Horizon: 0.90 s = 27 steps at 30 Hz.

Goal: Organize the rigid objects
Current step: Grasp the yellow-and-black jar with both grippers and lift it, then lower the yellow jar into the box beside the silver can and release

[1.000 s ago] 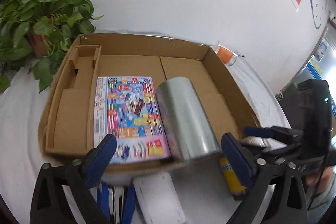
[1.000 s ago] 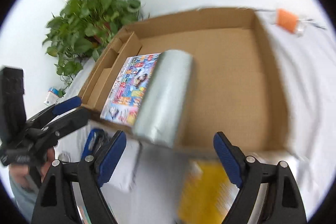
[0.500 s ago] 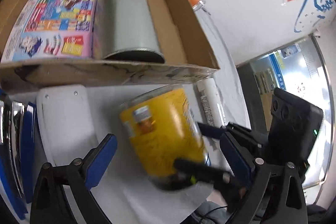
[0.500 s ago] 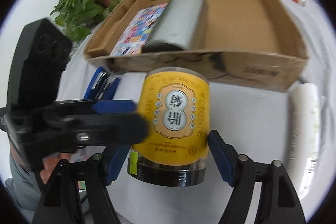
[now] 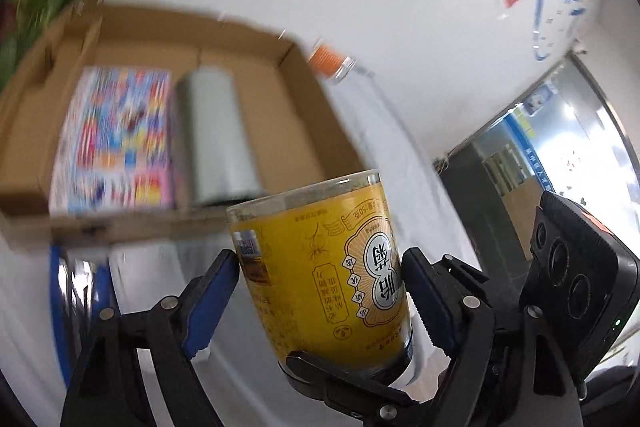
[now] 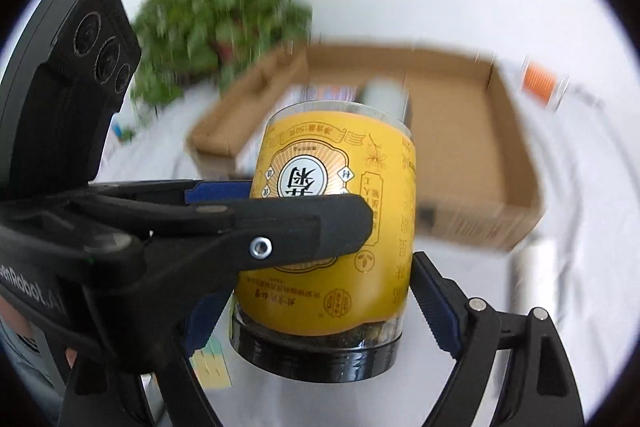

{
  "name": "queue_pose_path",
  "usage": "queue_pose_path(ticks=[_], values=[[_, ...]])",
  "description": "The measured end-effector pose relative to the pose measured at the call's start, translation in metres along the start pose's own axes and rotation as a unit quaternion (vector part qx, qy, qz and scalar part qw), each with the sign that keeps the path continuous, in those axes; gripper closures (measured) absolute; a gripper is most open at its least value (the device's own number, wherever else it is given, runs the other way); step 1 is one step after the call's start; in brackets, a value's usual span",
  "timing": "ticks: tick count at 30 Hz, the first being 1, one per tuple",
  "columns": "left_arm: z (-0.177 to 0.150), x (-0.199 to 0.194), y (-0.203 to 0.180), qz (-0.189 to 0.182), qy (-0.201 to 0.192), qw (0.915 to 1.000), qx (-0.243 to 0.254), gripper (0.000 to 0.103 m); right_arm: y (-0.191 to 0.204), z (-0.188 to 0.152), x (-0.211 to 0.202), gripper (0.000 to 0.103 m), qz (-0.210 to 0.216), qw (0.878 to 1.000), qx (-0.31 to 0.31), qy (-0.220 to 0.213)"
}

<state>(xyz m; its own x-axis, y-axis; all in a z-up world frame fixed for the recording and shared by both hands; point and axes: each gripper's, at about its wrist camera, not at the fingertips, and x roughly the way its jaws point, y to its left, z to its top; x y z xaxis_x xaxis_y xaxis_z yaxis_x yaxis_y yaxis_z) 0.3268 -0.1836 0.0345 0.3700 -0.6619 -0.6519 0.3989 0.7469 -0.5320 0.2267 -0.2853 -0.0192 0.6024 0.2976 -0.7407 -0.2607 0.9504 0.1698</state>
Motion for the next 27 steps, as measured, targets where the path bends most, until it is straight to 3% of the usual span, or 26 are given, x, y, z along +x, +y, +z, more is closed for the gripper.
queue_pose_path(ticks=[6, 16, 23, 27], values=[[0.035, -0.022, -0.037, -0.01, -0.037, 0.9974, 0.061, 0.022, -0.009, 0.026, -0.028, 0.017, -0.027, 0.998, 0.002, -0.06], [0.087, 0.007, -0.045, -0.008, -0.026, 0.9963, 0.081, 0.022, -0.026, 0.054, 0.002, 0.017, -0.055, 0.996, 0.005, -0.068], [0.123, 0.076, -0.019, 0.02, 0.021, 0.9979, 0.058, 0.022, -0.071, 0.071, 0.048, 0.017, -0.014, 0.999, 0.049, -0.017], [0.13, 0.125, 0.006, 0.053, 0.063, 0.9957, 0.042, 0.022, -0.102, 0.074, 0.088, 0.017, 0.034, 0.996, 0.073, 0.042]])
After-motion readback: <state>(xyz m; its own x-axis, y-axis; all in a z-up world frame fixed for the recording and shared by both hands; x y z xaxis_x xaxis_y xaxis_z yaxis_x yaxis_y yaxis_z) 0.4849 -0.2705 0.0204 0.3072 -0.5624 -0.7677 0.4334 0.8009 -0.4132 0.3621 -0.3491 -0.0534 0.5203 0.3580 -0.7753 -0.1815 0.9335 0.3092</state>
